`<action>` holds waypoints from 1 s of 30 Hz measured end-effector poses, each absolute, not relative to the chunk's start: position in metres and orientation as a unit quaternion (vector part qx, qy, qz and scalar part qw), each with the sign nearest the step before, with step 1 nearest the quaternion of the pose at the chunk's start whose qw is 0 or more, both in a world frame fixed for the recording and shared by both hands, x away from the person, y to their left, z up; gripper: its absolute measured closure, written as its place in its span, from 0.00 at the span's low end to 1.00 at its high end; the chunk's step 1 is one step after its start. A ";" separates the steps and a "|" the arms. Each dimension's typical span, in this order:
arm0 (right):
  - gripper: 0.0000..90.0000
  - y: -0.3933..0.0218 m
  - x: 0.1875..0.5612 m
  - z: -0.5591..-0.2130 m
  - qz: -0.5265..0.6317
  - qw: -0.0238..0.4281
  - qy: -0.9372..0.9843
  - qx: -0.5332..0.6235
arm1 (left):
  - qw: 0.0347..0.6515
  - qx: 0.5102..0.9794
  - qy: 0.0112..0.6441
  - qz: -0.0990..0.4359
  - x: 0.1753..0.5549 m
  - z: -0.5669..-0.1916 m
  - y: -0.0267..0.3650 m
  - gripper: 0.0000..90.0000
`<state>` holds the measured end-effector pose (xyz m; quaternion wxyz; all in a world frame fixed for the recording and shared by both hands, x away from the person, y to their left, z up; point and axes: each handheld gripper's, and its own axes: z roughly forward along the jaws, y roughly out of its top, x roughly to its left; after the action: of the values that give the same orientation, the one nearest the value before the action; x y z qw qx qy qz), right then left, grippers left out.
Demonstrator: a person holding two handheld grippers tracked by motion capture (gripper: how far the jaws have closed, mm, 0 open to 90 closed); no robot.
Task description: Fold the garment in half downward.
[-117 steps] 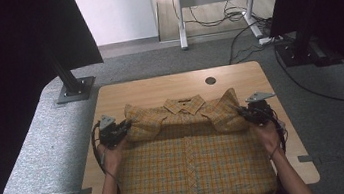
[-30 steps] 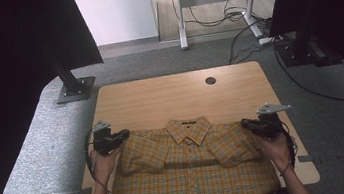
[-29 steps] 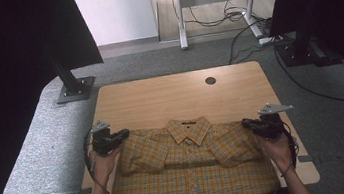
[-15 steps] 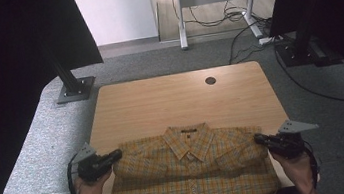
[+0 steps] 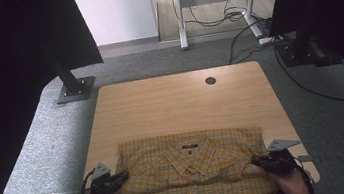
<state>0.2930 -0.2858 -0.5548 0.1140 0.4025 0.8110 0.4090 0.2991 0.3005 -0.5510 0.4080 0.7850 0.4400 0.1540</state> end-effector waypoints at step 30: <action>0.93 -0.266 0.429 -0.548 0.360 0.172 0.794 0.459 | 0.352 0.766 0.494 0.212 0.424 -0.543 0.277 0.91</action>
<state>0.4290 -0.2660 -0.5482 0.1724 0.4590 0.7936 0.3604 0.4244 0.2769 -0.5429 0.3524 0.7662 0.4938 0.2118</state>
